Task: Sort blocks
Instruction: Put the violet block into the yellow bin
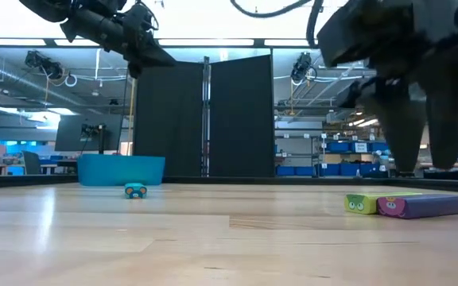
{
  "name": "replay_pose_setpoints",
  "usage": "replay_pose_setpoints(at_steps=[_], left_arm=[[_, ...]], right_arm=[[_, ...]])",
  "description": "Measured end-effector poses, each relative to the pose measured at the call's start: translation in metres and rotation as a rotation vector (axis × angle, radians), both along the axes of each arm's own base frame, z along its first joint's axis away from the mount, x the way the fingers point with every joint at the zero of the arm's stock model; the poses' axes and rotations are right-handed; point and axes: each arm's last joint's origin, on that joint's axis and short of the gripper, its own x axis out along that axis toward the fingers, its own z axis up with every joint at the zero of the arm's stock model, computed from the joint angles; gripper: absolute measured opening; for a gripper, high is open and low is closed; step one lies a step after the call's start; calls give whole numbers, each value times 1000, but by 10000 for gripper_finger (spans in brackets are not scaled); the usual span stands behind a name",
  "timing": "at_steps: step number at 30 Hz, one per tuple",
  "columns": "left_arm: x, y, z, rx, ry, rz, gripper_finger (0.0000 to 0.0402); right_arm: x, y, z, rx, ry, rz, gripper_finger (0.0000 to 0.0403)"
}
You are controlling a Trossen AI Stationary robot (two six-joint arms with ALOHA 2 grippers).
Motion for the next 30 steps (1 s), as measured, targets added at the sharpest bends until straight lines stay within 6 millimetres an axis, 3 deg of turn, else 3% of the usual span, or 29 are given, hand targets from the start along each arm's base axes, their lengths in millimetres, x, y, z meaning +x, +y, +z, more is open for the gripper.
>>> replay_pose_setpoints(at_steps=[5,13,30], left_arm=[[0,-1,0,-7,-4,-24,14],[0,-1,0,-12,-3,-34,14],[0,-2,0,-17,-5,-50,14]], right_arm=[[6,-5,-13,-26,23,44,169],[8,-8,-13,-14,13,50,169],[-4,-1,-27,-4,34,22,169]])
